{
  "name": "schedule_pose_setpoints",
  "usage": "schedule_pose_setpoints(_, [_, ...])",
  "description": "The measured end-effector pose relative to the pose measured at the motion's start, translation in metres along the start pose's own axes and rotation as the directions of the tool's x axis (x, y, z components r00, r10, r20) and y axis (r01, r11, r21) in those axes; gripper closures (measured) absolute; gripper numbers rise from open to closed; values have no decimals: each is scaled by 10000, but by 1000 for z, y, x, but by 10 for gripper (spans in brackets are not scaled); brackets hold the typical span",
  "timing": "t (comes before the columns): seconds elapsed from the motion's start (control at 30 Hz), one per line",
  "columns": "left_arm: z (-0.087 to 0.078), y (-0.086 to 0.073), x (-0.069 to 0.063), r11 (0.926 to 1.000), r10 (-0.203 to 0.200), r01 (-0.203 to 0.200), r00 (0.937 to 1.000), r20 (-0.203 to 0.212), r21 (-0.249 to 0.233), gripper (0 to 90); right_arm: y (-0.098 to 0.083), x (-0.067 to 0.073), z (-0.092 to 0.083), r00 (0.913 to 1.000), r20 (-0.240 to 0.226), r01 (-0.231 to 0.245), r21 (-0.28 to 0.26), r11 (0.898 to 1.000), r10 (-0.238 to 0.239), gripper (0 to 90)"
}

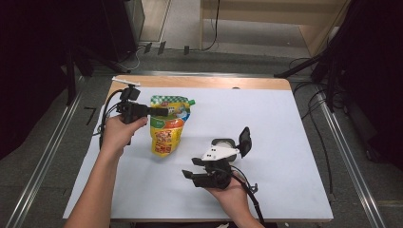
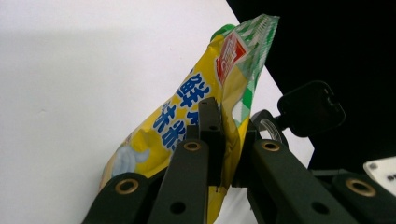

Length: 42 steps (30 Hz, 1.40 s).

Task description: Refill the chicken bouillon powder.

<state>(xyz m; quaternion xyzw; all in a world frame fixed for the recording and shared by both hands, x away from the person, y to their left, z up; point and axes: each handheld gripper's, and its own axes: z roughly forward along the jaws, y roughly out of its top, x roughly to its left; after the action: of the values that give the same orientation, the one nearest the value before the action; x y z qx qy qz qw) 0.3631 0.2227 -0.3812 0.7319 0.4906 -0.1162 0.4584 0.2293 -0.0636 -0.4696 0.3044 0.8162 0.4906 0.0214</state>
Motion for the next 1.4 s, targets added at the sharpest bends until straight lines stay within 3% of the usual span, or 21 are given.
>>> schedule_pose_setpoints(0.2, [-6, -12, -6, 9996, 261, -260, 9996, -97, 94, 858, 3, -1, 0, 10000, -37, 74, -9, 10000, -74, 474])
schedule_pose_setpoints(0.7, [-23, -44, -8, 9951, 902, -902, 9959, -17, -401, 755, 8, -2, 0, 9997, -66, 240, -49, 9997, -240, 477])
schedule_pose_setpoints(0.97, [-28, -54, -6, 9958, 874, -874, 9962, -42, -261, 668, 8, -3, 1, 9994, -77, 343, -9, 9994, -343, 478])
schedule_pose_setpoints(1.3, [-32, -56, -6, 9954, 835, -840, 9964, -111, -452, 603, 10, -4, -2, 9993, -12, 361, -48, 9993, -361, 489])
schedule_pose_setpoints(1.4, [-33, -59, -9, 9952, 937, -947, 9948, -395, -242, 577, 11, -4, -3, 9994, -65, 326, 35, 9995, -325, 490])
